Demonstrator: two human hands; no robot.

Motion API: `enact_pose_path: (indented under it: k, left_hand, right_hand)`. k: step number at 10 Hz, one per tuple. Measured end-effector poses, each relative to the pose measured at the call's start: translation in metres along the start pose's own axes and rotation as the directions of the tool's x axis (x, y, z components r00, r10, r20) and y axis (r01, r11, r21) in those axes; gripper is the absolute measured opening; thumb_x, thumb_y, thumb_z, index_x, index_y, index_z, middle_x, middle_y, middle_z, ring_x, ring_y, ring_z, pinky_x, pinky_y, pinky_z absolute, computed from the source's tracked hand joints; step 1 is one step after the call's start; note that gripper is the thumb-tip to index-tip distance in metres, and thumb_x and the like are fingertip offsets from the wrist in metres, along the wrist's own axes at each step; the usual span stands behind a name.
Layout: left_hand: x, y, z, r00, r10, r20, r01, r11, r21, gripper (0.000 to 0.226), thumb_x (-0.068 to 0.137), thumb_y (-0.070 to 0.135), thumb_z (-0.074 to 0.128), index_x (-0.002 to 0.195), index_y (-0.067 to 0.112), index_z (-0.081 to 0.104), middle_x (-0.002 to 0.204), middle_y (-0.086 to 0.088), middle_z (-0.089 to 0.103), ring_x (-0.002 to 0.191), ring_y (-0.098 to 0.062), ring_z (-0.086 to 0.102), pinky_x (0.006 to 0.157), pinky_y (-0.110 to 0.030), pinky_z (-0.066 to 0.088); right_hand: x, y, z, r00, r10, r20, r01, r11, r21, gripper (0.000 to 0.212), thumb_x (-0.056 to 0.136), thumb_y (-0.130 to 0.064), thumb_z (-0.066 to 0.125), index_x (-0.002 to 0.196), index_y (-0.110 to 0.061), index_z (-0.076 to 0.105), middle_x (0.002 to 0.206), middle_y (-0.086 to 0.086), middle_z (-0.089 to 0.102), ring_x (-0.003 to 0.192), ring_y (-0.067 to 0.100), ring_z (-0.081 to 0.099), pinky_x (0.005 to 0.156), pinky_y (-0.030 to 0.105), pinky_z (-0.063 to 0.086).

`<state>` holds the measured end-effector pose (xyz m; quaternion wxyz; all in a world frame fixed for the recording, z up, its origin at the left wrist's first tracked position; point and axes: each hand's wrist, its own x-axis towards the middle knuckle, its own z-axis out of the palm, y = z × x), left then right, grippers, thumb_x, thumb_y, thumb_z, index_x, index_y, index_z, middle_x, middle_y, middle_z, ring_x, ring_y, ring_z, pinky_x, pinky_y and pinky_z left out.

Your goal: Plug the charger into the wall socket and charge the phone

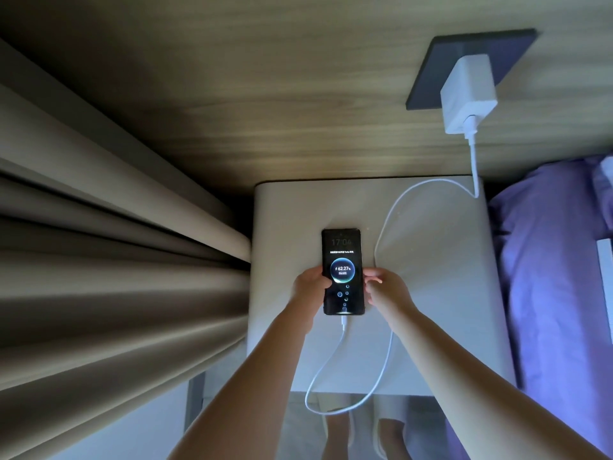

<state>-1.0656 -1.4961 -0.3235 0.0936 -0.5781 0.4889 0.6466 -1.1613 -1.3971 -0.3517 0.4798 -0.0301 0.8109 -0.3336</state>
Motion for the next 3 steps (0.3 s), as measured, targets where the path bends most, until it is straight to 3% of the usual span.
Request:
enact_pose_path:
  k: [1, 2, 3]
  left_hand:
    - [-0.008, -0.005, -0.002, 0.999, 0.044, -0.015, -0.041, 0.98, 0.194, 0.031, 0.085, 0.003, 0.045, 0.104, 0.022, 0.059, 0.094, -0.007, 0.062, 0.088, -0.026, 0.053, 0.061, -0.026, 0.036]
    - [-0.023, -0.004, -0.003, 0.997, 0.07, -0.044, -0.048, 0.922, 0.383, 0.049, 0.087, 0.01, 0.047, 0.135, 0.017, 0.044, 0.119, -0.008, 0.061, 0.098, -0.024, 0.055, 0.07, -0.025, 0.044]
    - [-0.049, 0.004, 0.0, 0.967, 0.245, -0.072, -0.152, 0.78, 0.607, 0.052, 0.088, 0.02, 0.047, 0.139, 0.02, 0.035, 0.131, -0.009, 0.055, 0.115, -0.028, 0.052, 0.093, -0.033, 0.044]
  right_hand:
    - [-0.015, -0.001, -0.006, 0.998, -0.06, -0.012, 0.058, 0.989, -0.138, 0.038, 0.085, -0.001, 0.038, 0.112, -0.014, 0.062, 0.107, 0.006, 0.067, 0.092, 0.022, 0.057, 0.062, 0.022, 0.04]
    - [-0.034, -0.012, -0.014, 0.993, -0.119, -0.019, 0.109, 0.953, -0.282, 0.034, 0.089, -0.007, 0.042, 0.121, -0.008, 0.055, 0.121, 0.015, 0.061, 0.111, 0.029, 0.056, 0.081, 0.029, 0.043]
    - [-0.057, -0.025, -0.026, 0.966, -0.253, -0.055, 0.199, 0.861, -0.468, 0.027, 0.091, -0.015, 0.044, 0.115, -0.004, 0.051, 0.113, 0.018, 0.06, 0.108, 0.032, 0.054, 0.081, 0.034, 0.042]
